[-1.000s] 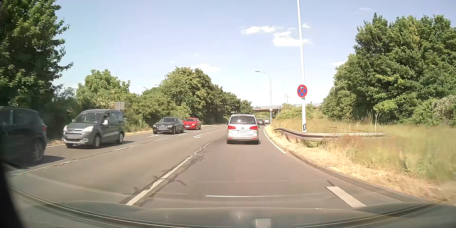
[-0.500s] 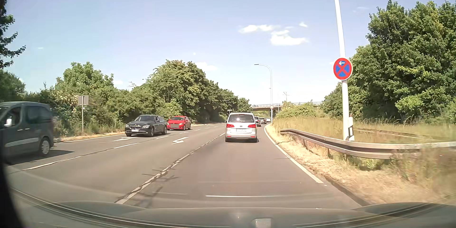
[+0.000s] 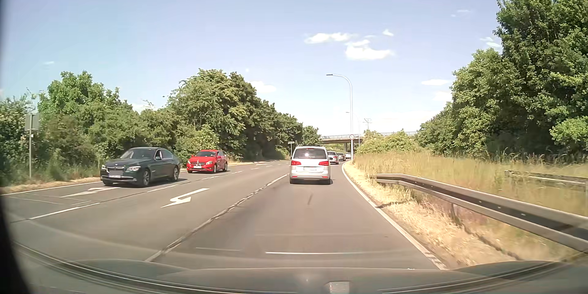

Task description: Follow the waypoints while adhering to traffic rules and regulations

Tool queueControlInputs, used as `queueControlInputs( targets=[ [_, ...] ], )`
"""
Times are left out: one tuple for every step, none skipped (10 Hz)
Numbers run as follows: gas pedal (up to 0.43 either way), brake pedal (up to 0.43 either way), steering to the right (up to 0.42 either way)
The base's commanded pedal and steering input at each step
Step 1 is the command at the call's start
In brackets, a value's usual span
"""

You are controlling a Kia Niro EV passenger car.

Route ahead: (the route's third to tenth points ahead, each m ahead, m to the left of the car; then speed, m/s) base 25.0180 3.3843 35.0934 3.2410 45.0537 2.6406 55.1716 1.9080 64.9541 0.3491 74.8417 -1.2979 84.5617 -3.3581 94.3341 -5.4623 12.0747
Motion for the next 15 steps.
queueControlInputs(
  targets=[
    [0.138,0.03,0.009],
    [0.138,0.03,0.009],
    [0.13,0.03,0.009],
    [0.13,0.03,0.009],
    [0.13,0.03,0.009],
    [0.118,0.03,0.009],
    [0.118,0.03,0.009],
    [0.11,0.03,0.01],
    [0.11,0.03,0.01],
    [0.11,0.03,0.01],
    [0.11,0.03,0.011],
    [0.11,0.03,0.011],
    [0.11,0.03,0.012],
    [0.118,0.03,0.012],
    [0.118,0.037,0.012]
  ],
)
